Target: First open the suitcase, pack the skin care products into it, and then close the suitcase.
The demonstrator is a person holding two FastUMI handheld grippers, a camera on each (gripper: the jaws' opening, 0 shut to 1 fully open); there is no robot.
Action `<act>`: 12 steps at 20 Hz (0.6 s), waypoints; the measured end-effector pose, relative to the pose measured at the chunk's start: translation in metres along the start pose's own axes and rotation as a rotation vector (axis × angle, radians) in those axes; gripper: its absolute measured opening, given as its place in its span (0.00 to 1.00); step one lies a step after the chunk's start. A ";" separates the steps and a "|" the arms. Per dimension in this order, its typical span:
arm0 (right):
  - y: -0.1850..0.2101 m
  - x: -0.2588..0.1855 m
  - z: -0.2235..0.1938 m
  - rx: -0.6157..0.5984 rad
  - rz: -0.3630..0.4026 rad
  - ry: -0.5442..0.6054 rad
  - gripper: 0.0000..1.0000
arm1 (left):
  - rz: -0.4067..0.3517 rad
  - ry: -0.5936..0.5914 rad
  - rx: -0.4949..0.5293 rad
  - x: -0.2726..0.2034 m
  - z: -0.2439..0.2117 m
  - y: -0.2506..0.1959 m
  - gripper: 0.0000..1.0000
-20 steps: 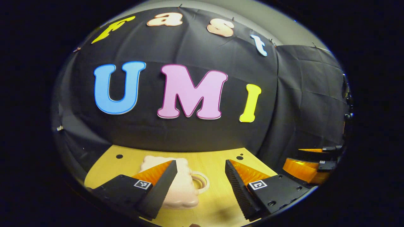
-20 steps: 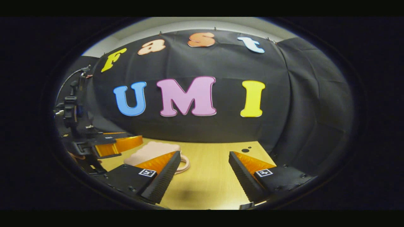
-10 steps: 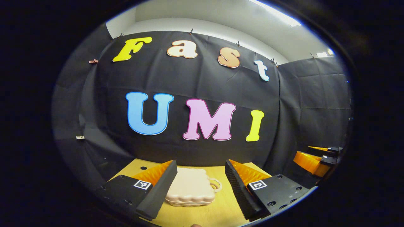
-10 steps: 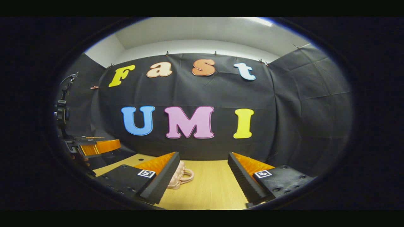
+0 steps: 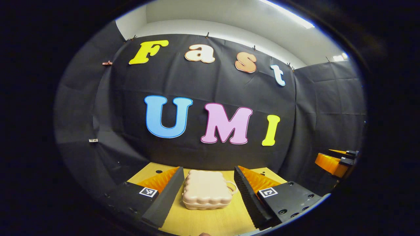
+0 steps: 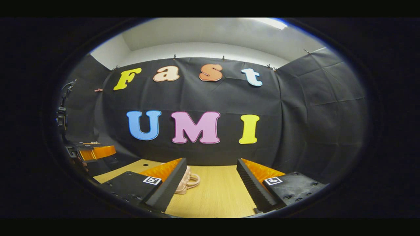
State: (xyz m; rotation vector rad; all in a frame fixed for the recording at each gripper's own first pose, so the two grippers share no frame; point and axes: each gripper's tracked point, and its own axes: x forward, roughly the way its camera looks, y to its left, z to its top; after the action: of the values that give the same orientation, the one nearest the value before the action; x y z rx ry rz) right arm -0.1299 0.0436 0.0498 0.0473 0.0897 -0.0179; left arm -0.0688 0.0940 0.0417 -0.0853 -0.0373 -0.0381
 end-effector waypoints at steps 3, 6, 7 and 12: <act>0.008 0.000 0.000 0.006 0.017 -0.001 0.98 | 0.067 -0.010 0.024 -0.004 0.001 0.015 0.96; 0.016 0.001 -0.001 0.007 0.044 -0.002 0.97 | 0.096 0.016 0.001 -0.011 -0.005 0.018 0.96; 0.017 0.001 -0.002 0.004 0.049 -0.003 0.97 | 0.101 0.020 -0.006 -0.013 -0.005 0.019 0.96; 0.022 -0.001 -0.015 0.006 0.074 0.025 0.97 | 0.144 0.052 -0.018 -0.016 -0.010 0.022 0.96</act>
State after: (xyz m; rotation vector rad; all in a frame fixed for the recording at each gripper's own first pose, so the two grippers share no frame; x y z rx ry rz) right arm -0.1317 0.0661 0.0355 0.0570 0.1130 0.0567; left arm -0.0831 0.1160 0.0292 -0.1051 0.0216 0.1033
